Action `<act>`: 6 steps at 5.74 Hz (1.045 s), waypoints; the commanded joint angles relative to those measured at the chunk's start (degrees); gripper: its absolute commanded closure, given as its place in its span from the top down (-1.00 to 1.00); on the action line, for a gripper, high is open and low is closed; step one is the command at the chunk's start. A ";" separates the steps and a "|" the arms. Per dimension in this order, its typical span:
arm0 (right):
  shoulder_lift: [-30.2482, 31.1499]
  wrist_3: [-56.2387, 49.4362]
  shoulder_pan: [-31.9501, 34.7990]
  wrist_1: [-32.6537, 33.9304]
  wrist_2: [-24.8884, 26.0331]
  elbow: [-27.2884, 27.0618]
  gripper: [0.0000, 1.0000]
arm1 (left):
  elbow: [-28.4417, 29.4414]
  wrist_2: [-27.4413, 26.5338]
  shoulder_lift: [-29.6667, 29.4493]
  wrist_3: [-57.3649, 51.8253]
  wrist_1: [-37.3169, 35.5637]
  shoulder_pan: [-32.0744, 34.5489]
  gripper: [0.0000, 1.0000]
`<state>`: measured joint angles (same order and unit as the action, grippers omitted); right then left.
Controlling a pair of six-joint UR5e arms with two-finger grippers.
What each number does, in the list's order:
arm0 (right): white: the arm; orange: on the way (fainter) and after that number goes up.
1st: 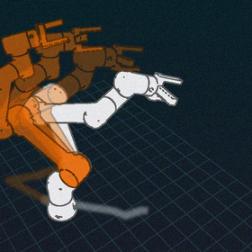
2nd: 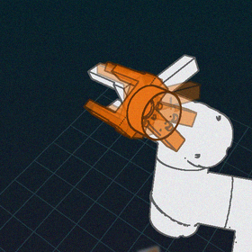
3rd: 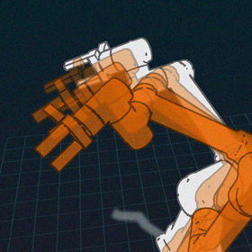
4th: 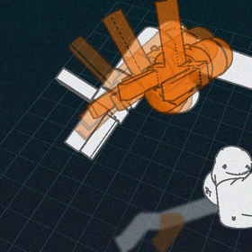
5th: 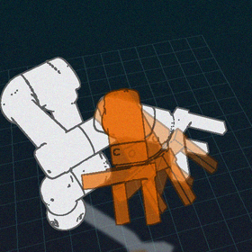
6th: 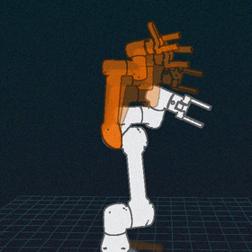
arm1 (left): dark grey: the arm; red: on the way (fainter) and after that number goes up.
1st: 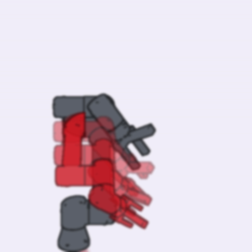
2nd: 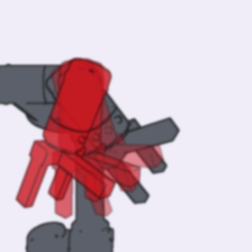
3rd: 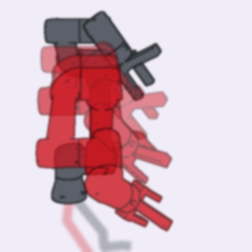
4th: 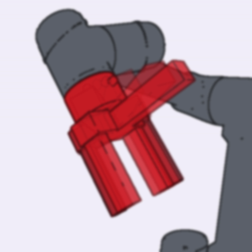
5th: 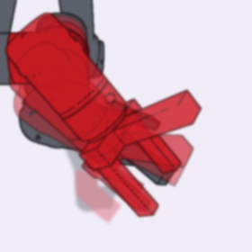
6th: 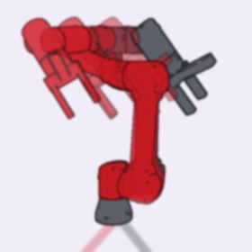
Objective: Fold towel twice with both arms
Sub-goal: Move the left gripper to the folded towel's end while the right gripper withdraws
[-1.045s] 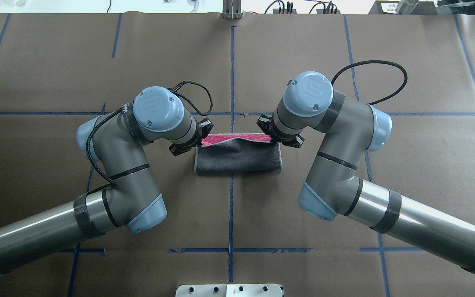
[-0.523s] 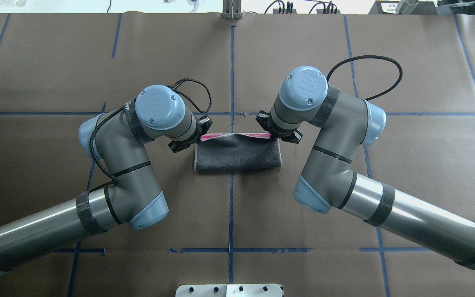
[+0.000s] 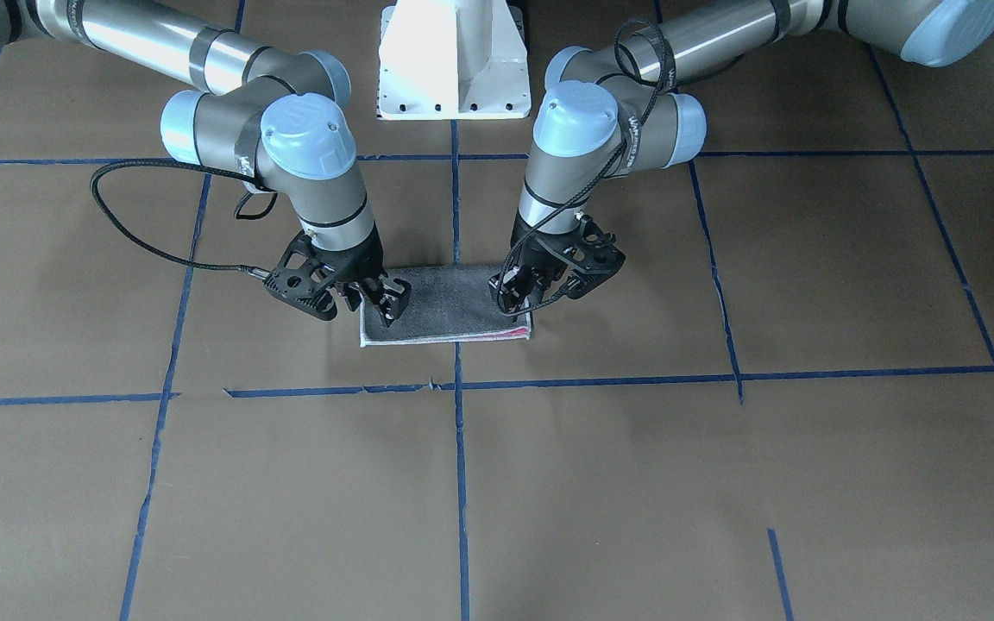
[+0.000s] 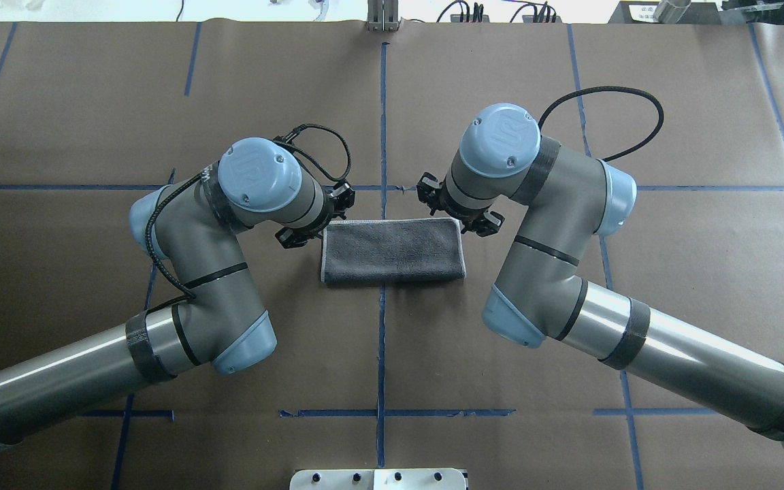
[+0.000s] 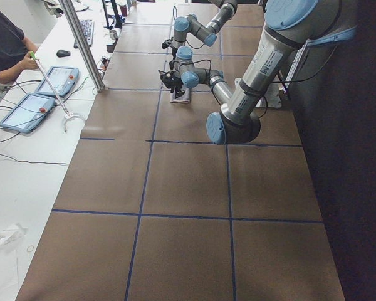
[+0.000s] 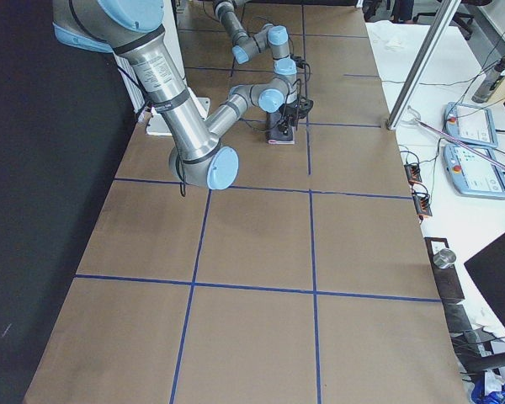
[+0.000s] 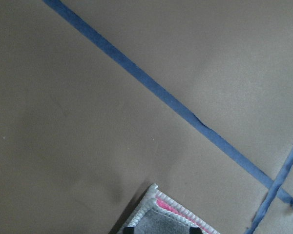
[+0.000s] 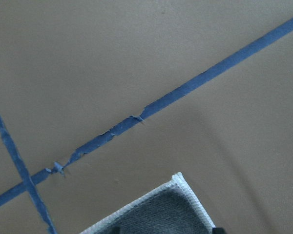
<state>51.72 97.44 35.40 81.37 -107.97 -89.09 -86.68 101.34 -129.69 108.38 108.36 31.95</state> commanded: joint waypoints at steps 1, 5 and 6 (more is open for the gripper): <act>2.48 -0.15 4.47 0.02 -8.60 -5.61 1.00 | -4.60 0.43 2.84 -0.02 1.24 0.13 0.57; 15.78 -4.80 5.82 0.02 -8.49 -19.10 1.00 | -5.52 -0.01 4.62 12.54 -2.43 -5.73 0.56; 15.61 -4.80 5.64 0.02 -8.40 -19.01 1.00 | -5.08 -0.09 4.97 12.73 -2.45 -6.28 0.56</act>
<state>67.24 92.82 41.14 81.39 -116.45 -107.99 -92.17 101.33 -124.98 120.48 106.49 26.58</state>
